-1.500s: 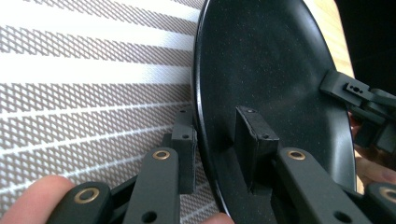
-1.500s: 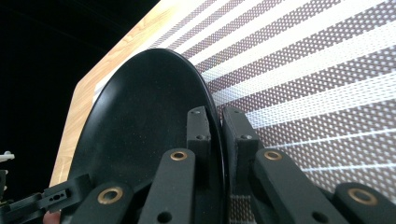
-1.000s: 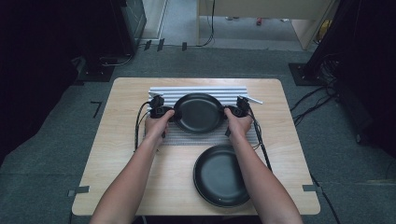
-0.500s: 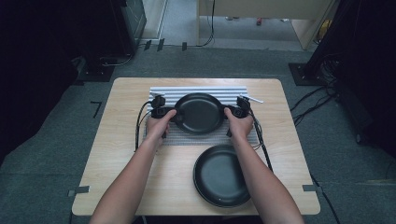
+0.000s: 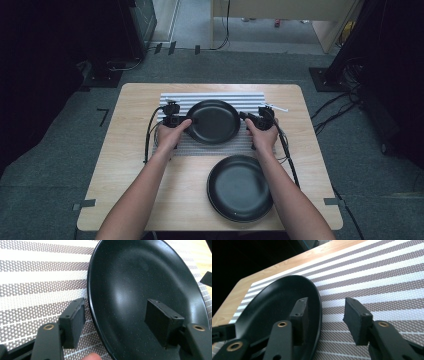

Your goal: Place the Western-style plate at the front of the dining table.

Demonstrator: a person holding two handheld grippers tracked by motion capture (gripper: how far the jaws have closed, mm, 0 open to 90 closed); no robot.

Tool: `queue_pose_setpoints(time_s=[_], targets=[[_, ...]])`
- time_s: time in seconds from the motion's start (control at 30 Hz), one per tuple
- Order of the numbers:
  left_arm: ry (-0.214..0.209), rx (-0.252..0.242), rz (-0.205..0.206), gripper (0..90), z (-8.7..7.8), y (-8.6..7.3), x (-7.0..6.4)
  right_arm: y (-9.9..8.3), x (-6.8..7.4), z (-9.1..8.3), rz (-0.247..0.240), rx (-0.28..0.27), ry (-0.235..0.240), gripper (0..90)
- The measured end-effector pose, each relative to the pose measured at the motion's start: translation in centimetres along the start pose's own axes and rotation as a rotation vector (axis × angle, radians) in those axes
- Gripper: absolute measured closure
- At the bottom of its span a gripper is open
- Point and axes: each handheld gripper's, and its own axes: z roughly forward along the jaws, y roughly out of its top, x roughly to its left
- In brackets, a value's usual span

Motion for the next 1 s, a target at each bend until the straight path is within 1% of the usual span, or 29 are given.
queue_pose_setpoints(time_s=[0.03,0.1,0.13,0.17,0.2,0.27,0.3,0.37,0.4,0.43,0.47,0.5,0.53,0.57,0.6,0.63,0.67,0.73,0.77,0.83,0.87,0.9,1.0], targets=[[0.007,-0.006,0.010,31.3,-0.3,-0.1,-0.1,0.0,-0.1,-0.1,-0.007,0.008,-0.003,51.3],[0.013,-0.010,0.014,29.1,-0.4,-0.2,-0.2,-0.1,-0.1,-0.3,-0.013,0.016,-0.004,49.8],[0.020,-0.012,0.022,29.1,-0.6,-0.3,-0.2,-0.1,-0.2,-0.5,-0.025,0.018,-0.007,48.8],[0.029,-0.018,0.026,28.1,-0.8,-0.4,-0.2,-0.2,-0.2,-0.6,-0.034,0.022,-0.012,46.6],[0.038,-0.022,0.034,26.7,-1.2,-0.7,-0.3,-0.1,-0.1,-1.0,-0.053,0.035,-0.019,43.6],[0.036,-0.020,0.036,26.1,-1.4,-0.8,-0.3,-0.2,0.0,-1.6,-0.072,0.038,-0.017,39.7],[0.027,-0.022,0.042,26.1,-1.6,-0.9,-0.3,-0.2,0.0,-1.6,-0.072,0.038,-0.017,39.7],[0.024,-0.035,0.050,23.6,-2.2,-1.3,-0.4,-0.2,0.1,-2.2,-0.101,0.053,-0.008,36.7],[0.022,-0.047,0.057,21.9,-2.6,-1.6,-0.4,-0.2,0.2,-2.5,-0.113,0.059,-0.004,36.1],[0.020,-0.054,0.061,18.1,-2.8,-1.7,-0.4,-0.2,0.3,-3.1,-0.136,0.061,-0.006,34.8],[0.017,-0.064,0.062,18.1,-3.2,-1.9,-0.4,-0.2,0.3,-3.1,-0.136,0.061,-0.006,34.8],[0.017,-0.087,0.075,14.9,-3.9,-2.4,-0.4,-0.3,0.2,-3.8,-0.155,0.062,-0.008,34.3],[0.017,-0.087,0.075,13.7,-3.9,-2.4,-0.4,-0.3,0.2,-4.0,-0.157,0.065,-0.011,34.0],[0.023,-0.108,0.087,13.2,-4.7,-2.8,-0.4,-0.3,0.1,-4.3,-0.163,0.066,-0.013,33.8],[0.016,-0.110,0.093,11.8,-5.0,-3.0,-0.5,-0.4,0.0,-4.6,-0.160,0.061,-0.014,33.8],[0.016,-0.110,0.093,8.9,-5.0,-3.0,-0.5,-0.4,-0.1,-4.9,-0.155,0.058,-0.015,33.8],[-0.005,-0.112,0.099,8.9,-5.5,-3.2,-0.5,-0.4,-0.1,-4.9,-0.155,0.058,-0.015,33.8],[-0.055,-0.139,0.090,3.8,-6.6,-3.9,-0.7,-0.6,-0.4,-5.7,-0.155,0.057,-0.019,33.4],[-0.064,-0.147,0.089,3.1,-6.9,-4.2,-0.8,-0.8,-0.5,-6.0,-0.158,0.060,-0.018,33.0],[-0.060,-0.151,0.094,3.1,-7.1,-4.5,-0.8,-1.1,-0.9,-6.5,-0.154,0.061,-0.023,32.7],[-0.053,-0.149,0.096,3.1,-7.2,-4.8,-0.8,-1.1,-0.9,-6.5,-0.154,0.061,-0.023,32.7],[-0.037,-0.146,0.095,3.1,-7.4,-5.5,-0.6,-1.5,-1.4,-7.2,-0.154,0.062,-0.023,32.4],[-0.023,-0.149,0.097,2.5,-7.9,-6.4,-0.2,-1.9,-2.0,-8.3,-0.159,0.056,-0.027,32.3]])
